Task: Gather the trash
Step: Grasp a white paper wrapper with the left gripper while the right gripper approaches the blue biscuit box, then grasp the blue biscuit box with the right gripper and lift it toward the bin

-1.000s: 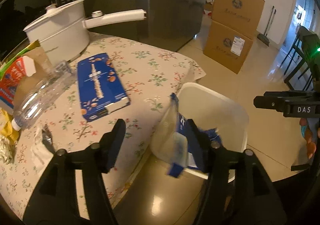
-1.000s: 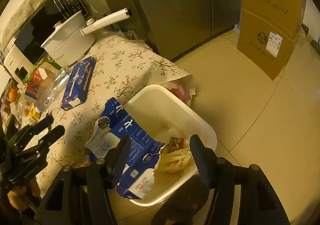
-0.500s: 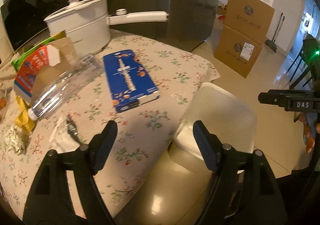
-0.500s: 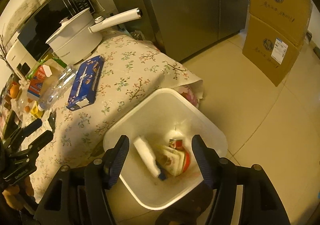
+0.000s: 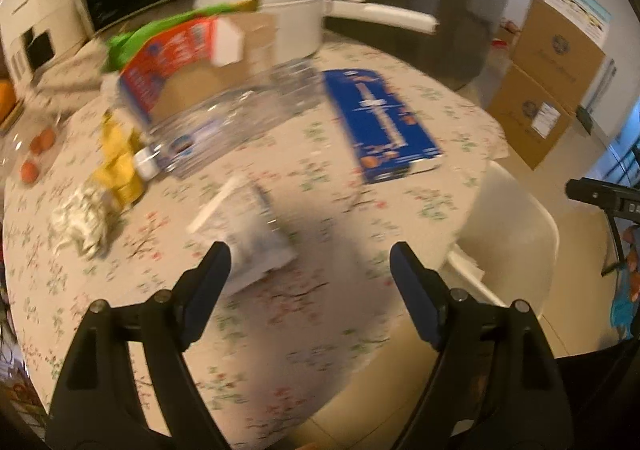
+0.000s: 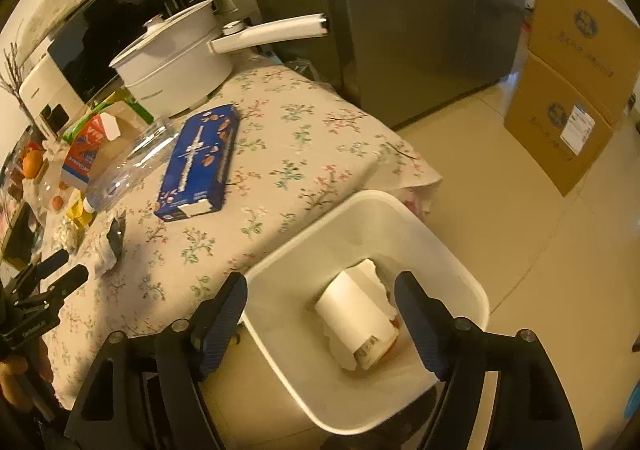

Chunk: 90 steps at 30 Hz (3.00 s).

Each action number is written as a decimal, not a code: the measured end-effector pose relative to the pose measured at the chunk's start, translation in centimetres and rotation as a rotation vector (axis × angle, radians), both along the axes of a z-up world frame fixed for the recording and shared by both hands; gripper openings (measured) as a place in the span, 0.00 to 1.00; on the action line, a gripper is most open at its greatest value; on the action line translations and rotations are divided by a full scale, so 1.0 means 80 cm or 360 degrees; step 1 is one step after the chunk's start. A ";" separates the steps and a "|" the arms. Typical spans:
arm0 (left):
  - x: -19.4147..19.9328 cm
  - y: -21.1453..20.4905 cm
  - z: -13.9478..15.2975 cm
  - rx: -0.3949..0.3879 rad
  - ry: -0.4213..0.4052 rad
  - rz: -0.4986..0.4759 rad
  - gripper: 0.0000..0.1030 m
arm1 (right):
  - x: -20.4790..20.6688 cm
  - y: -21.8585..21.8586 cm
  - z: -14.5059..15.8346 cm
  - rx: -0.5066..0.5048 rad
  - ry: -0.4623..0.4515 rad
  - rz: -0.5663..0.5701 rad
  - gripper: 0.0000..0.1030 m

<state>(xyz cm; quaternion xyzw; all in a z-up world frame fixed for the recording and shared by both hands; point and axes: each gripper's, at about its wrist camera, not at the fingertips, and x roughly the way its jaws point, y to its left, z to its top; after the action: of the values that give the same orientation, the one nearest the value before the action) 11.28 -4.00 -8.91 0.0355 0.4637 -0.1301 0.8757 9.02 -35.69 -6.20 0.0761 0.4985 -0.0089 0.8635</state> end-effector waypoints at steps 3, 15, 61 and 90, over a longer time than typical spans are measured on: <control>0.008 0.026 -0.011 -0.0042 0.0063 0.0032 0.80 | 0.009 0.017 -0.001 -0.0014 0.0010 0.0036 0.81; 0.050 0.065 -0.058 -0.0102 0.0233 0.0127 0.84 | 0.046 0.083 -0.013 -0.0068 0.0071 0.0167 0.83; 0.055 0.097 -0.009 -0.0308 0.0211 0.0284 0.34 | 0.199 0.187 -0.121 -0.0153 0.0195 0.0101 1.00; 0.028 0.074 0.024 -0.0408 0.0133 0.0264 0.34 | 0.090 0.120 0.006 0.0058 -0.0039 0.0175 0.92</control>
<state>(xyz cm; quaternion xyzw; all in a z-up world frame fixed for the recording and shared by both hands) 13.55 1.95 -6.98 -0.1205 0.4806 -0.1167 0.8608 16.20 -26.13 -5.75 0.0645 0.4915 0.0486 0.8671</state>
